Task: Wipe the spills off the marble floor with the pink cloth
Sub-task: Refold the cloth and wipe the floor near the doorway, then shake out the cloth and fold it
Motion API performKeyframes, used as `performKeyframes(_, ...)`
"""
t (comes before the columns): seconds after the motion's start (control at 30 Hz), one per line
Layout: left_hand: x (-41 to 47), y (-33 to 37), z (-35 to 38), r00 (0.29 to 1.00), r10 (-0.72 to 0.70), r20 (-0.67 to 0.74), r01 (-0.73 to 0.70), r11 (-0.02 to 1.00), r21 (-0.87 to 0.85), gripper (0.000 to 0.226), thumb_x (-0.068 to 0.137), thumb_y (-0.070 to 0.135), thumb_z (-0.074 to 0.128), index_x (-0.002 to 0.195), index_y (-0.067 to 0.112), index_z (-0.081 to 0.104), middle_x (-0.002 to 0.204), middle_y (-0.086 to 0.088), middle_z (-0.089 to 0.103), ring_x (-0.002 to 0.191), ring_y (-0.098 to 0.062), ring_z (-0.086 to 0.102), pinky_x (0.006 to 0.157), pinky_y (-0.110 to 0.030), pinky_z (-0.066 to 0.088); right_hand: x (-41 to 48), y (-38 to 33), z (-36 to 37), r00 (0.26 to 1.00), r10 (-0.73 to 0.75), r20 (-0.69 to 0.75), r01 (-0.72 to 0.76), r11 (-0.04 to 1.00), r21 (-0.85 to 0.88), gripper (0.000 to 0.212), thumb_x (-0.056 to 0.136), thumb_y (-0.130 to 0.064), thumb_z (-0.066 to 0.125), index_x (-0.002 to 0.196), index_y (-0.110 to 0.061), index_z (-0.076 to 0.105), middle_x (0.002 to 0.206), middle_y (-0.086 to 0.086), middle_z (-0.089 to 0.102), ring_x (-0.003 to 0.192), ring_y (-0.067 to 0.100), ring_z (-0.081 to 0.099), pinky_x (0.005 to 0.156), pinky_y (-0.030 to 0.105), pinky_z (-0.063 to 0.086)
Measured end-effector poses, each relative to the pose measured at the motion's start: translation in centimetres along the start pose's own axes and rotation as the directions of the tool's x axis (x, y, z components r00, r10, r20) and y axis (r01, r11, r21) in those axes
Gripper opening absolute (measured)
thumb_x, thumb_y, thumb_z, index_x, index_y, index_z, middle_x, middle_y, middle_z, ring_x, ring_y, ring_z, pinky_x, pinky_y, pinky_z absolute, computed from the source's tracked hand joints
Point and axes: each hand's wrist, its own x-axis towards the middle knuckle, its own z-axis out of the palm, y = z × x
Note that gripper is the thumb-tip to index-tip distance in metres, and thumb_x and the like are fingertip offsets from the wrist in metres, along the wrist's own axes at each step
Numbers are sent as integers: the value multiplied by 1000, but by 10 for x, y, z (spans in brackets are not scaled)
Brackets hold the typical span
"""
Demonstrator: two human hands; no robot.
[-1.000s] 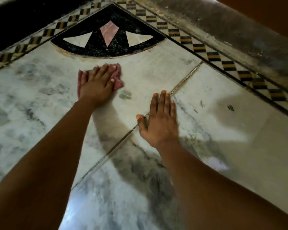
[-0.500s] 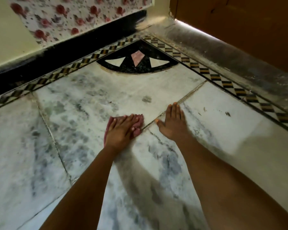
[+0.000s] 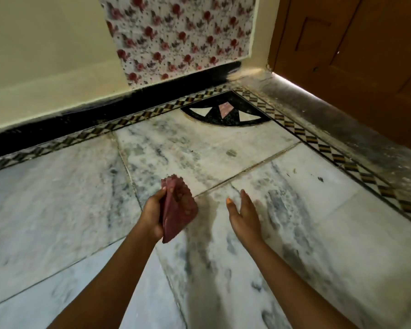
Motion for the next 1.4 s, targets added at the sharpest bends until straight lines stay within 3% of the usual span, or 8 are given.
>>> performKeyframes(0.3, -116, 17, 13, 996, 45, -73, -37, 994, 103, 34, 93, 26, 39, 87, 3, 64, 67, -14, 69, 74, -29, 60, 73, -37, 47, -109, -67, -25, 995, -99, 9, 90, 943, 320, 53, 96, -31, 48, 145, -23, 30, 151, -2, 35, 137, 17, 34, 112, 36, 30)
performKeyframes(0.5, -153, 18, 28, 993, 64, -102, -48, 987, 151, 32, 94, 23, 41, 84, 2, 62, 57, -13, 68, 70, -29, 60, 69, -34, 49, -141, -86, -32, 981, -191, 31, 173, 939, 299, 48, 97, -21, 48, 143, -19, 35, 144, -1, 44, 132, 14, 40, 106, 28, 33)
performKeyframes(0.73, -143, 27, 22, 995, 57, -77, -50, 994, 93, 33, 93, 26, 42, 98, 2, 64, 77, -15, 71, 79, -30, 64, 72, -35, 52, -126, -97, -18, 971, -233, 51, 208, 931, 301, 44, 96, -15, 49, 139, -19, 40, 138, 0, 49, 128, 11, 43, 96, 17, 31)
performKeyframes(0.83, -127, 34, 23, 996, 23, -82, -20, 999, 34, 36, 92, 26, 42, 107, 1, 63, 88, -17, 70, 80, -30, 65, 71, -36, 52, -106, -100, -6, 976, -213, 49, 188, 931, 312, 42, 95, -13, 50, 137, -18, 42, 135, 1, 52, 125, 11, 46, 92, 14, 32)
performKeyframes(1.0, -116, 56, 34, 994, -66, -90, 55, 992, -116, 39, 87, 26, 45, 108, -1, 63, 96, -17, 67, 84, -30, 63, 91, -42, 48, -84, -134, -7, 996, -64, 64, 36, 929, 368, 41, 96, -15, 48, 136, -19, 42, 128, 1, 55, 113, 7, 49, 95, 21, 36)
performKeyframes(1.13, -145, 93, 54, 995, -69, -72, 58, 988, -142, 35, 88, 24, 42, 100, 0, 66, 84, -15, 70, 80, -29, 64, 82, -39, 52, -87, -184, -25, 998, 42, 42, -56, 908, 416, 38, 97, -17, 47, 134, -20, 44, 118, -7, 54, 116, 10, 51, 93, 22, 37)
performKeyframes(1.27, -200, 145, 86, 996, -78, -49, 69, 983, -173, 50, 89, 23, 37, 66, 1, 75, 70, -12, 69, 67, -24, 63, 71, -31, 55, -110, -249, -70, 989, 142, 50, -147, 846, 512, 36, 97, -15, 47, 132, -21, 46, 121, -4, 54, 116, 10, 50, 90, 21, 36)
performKeyframes(1.4, -273, 197, 126, 993, -89, -76, 77, 986, -149, 41, 86, 23, 38, 85, 1, 72, 77, -13, 69, 69, -26, 63, 70, -33, 55, -147, -320, -129, 990, 136, 39, -137, 845, 517, 36, 97, -15, 48, 133, -20, 45, 122, -4, 53, 116, 10, 49, 91, 21, 36)
